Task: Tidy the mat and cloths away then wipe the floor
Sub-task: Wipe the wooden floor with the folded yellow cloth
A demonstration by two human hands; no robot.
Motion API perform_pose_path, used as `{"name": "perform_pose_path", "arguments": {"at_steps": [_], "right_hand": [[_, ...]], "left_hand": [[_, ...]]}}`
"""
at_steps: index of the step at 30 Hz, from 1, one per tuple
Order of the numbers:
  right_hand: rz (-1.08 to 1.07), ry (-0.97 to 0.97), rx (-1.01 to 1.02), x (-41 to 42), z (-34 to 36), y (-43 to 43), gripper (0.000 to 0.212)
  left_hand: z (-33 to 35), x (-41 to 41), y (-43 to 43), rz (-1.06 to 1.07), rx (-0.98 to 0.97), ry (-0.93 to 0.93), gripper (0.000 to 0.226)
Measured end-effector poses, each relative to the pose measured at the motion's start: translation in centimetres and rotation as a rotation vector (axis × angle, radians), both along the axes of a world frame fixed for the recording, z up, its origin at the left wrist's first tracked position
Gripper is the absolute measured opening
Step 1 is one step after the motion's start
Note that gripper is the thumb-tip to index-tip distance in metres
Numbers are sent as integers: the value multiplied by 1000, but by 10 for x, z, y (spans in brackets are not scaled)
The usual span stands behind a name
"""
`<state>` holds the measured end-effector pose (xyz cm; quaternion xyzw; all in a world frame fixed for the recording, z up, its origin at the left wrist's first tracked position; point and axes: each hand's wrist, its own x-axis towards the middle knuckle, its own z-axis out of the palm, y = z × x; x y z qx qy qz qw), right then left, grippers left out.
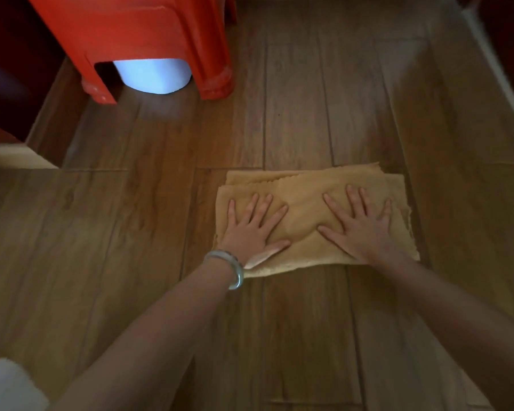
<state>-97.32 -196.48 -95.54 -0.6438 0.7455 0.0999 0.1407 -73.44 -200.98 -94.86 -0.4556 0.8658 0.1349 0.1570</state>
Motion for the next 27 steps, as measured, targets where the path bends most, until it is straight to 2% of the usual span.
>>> {"name": "perform_pose_path", "arguments": {"at_steps": [4,8,10,14,17,21,27], "right_hand": [[-25,8,42,17,5,-13,75],[129,-22,26,69,2,8,75],[237,-49,-64,105,-4,11,74],[335,-86,-92,166,-5,-21,72],[349,-54,-119,190,-5,-56,78],[258,-55,-71,206,-4,-107,81],[245,-60,-51,204,0,-154,71]], "left_hand": [[-4,13,-24,-73,-70,7,71],[-10,85,-1,-120,-158,100,70],[-14,130,14,-95,-174,82,69],[-15,190,15,9,-197,78,69],[-15,208,-7,87,-198,66,69],[-15,218,-52,197,-195,59,70],[-14,210,-110,241,-177,59,75]]}}
